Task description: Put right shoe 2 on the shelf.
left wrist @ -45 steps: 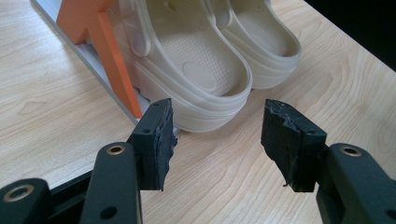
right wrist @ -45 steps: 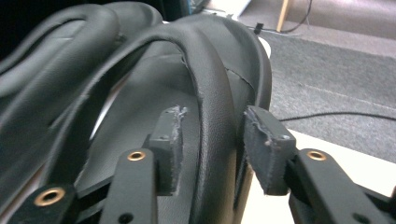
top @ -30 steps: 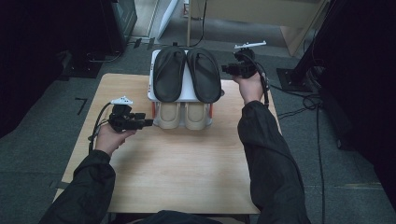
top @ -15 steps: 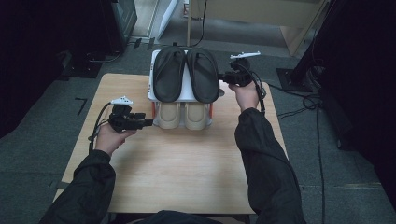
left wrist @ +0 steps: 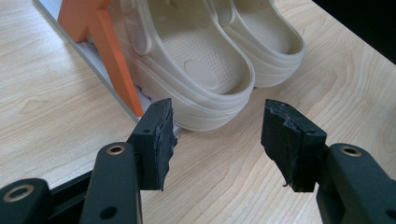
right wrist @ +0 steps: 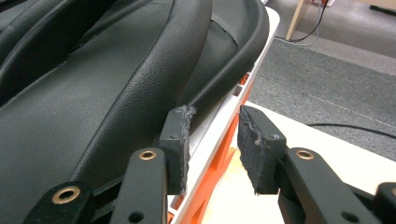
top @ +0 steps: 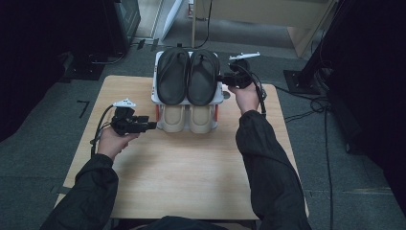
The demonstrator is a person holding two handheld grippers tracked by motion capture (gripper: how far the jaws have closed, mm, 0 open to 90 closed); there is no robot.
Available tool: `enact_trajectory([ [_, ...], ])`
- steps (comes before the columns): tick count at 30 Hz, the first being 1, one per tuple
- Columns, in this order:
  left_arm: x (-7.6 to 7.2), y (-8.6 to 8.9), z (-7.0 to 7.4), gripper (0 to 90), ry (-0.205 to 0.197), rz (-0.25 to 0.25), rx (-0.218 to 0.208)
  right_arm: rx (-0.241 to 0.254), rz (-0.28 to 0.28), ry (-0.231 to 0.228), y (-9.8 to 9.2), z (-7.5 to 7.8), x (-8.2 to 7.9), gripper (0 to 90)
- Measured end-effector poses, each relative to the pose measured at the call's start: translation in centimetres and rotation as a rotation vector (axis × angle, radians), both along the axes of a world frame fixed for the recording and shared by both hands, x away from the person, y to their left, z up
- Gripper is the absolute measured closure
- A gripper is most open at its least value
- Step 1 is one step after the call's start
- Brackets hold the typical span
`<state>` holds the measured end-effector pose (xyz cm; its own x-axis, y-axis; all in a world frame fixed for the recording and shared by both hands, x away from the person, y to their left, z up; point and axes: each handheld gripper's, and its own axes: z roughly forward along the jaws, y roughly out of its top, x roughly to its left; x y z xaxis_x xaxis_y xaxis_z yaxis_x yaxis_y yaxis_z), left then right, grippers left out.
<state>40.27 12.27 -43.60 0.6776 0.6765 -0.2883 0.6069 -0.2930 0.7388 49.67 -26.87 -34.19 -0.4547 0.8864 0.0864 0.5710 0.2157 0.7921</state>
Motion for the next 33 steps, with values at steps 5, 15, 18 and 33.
enact_trajectory([
  [5,0.0,0.0,0.0,43.9,0.0,-0.002,0.003,-0.004,-0.005,-0.003,0.2,0.0,0.1,64.0],
  [15,-0.1,-0.1,0.0,43.9,0.002,-0.003,0.002,-0.011,0.0,-0.031,0.1,-0.1,0.3,63.4],
  [18,-0.1,-0.1,0.0,43.9,0.004,-0.009,0.008,0.006,-0.005,-0.03,0.0,-0.2,0.5,63.2],
  [33,0.1,0.8,-0.1,43.4,0.008,0.009,-0.005,0.008,-0.011,-0.028,-1.4,0.1,0.2,58.8],
])
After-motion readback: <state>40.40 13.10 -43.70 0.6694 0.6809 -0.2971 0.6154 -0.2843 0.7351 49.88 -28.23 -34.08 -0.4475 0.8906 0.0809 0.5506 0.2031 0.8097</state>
